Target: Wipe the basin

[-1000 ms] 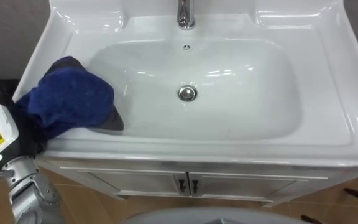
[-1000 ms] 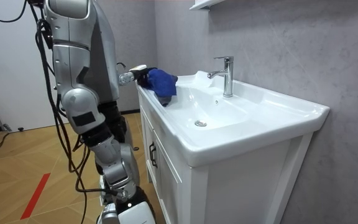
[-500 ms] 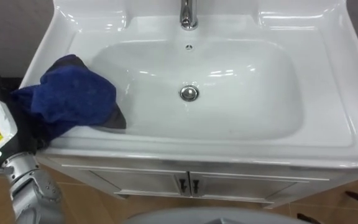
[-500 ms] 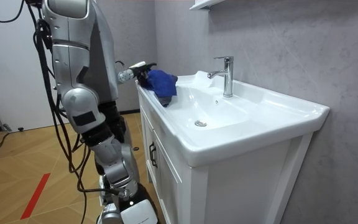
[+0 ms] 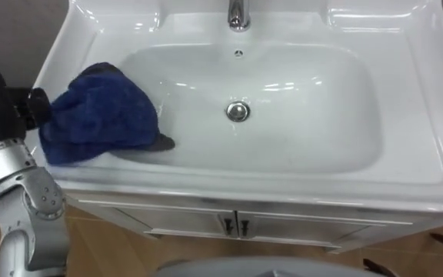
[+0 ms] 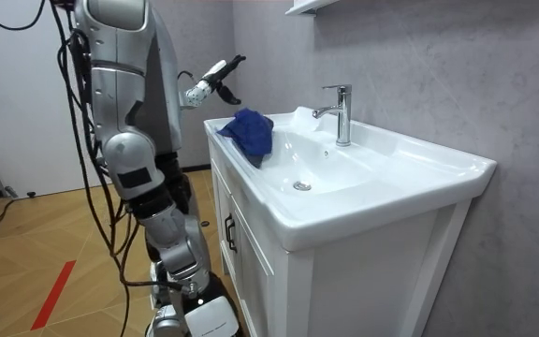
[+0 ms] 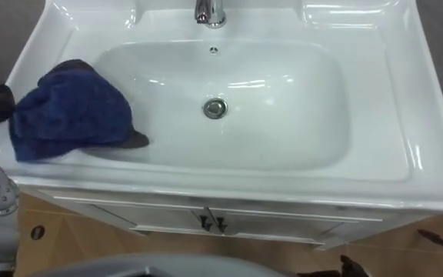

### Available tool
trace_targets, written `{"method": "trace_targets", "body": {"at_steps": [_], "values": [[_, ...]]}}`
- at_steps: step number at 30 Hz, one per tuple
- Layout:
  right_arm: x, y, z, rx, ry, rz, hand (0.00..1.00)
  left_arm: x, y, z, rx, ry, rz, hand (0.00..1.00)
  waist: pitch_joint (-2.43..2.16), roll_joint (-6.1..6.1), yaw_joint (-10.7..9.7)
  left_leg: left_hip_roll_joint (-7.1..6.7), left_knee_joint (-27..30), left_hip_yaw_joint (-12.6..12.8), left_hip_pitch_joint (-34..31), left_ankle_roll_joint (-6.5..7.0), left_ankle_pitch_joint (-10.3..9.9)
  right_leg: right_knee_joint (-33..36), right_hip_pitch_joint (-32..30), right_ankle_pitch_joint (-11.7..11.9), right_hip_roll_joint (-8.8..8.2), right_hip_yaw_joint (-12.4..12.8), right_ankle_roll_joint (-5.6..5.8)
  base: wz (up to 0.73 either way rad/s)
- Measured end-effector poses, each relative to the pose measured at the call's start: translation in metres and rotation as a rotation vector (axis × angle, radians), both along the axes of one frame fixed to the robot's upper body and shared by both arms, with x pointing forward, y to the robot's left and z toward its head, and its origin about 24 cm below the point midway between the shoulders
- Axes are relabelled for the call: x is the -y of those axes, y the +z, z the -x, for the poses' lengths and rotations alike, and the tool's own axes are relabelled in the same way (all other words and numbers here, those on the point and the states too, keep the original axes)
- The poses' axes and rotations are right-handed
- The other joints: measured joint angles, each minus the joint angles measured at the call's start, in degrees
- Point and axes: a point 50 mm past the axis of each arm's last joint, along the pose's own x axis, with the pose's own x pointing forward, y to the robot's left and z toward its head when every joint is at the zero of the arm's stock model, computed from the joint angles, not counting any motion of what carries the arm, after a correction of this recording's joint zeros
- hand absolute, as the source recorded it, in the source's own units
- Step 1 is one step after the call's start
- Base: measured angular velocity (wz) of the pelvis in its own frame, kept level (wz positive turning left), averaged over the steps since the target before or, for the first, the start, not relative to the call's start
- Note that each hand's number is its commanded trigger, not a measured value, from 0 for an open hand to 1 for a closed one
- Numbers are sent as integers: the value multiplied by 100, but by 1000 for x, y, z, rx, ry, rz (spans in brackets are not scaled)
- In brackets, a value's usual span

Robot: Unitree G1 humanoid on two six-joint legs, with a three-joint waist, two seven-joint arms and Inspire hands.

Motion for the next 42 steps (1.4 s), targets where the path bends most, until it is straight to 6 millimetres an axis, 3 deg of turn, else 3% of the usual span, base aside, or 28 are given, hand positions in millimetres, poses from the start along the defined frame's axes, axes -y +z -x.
{"method": "trace_targets", "body": {"at_steps": [7, 10, 17, 23, 24, 31, 42], "values": [[6, 2, 3, -5, 13, 28, 0, -10, 31, -1, 141, 22, -64, 0, -12, 148, -76, -21, 0, 24, 54, 1, -1, 22, 91, 4, -26, 130, 6, -4], [11, 3, 4, -4, 3, 39, 0, -14, 33, 1, 147, 42, -68, 0, 29, 213, -119, -34, -72, 26, 120, 1, -1, 21, 112, 7, -37, 126, 13, 0], [16, 4, 12, -41, 17, 53, 0, -22, 28, 4, 133, 77, -25, 0, 8, 285, 30, -44, -96, 29, 126, 1, -1, 31, 40, 19, -42, 149, 34, -4], [18, 4, 20, -84, 3, 55, 0, -51, 13, 26, 82, 218, 44, 0, -1, 254, 54, -47, -83, 29, 130, 1, -1, 29, 19, 6, -46, 138, 54, 0], [18, 4, 22, -96, 4, 54, 0, -55, 9, 29, 63, 243, 50, 0, -10, 247, 135, -50, -82, 31, 133, 2, 0, 26, 17, 3, -45, 149, 56, 0], [19, 4, 30, -144, 0, 54, 0, -76, -33, 54, -43, 389, 211, 0, -62, 150, 319, -49, -70, -5, 141, 2, 0, 47, 42, 2, -43, 121, 57, 4], [20, 4, 14, -119, 14, 57, 0, -81, -82, 97, -145, 542, 418, 0, -35, 1, 350, -56, -54, -136, 136, 2, 0, 51, 46, 2, -38, 123, 59, 1]]}}
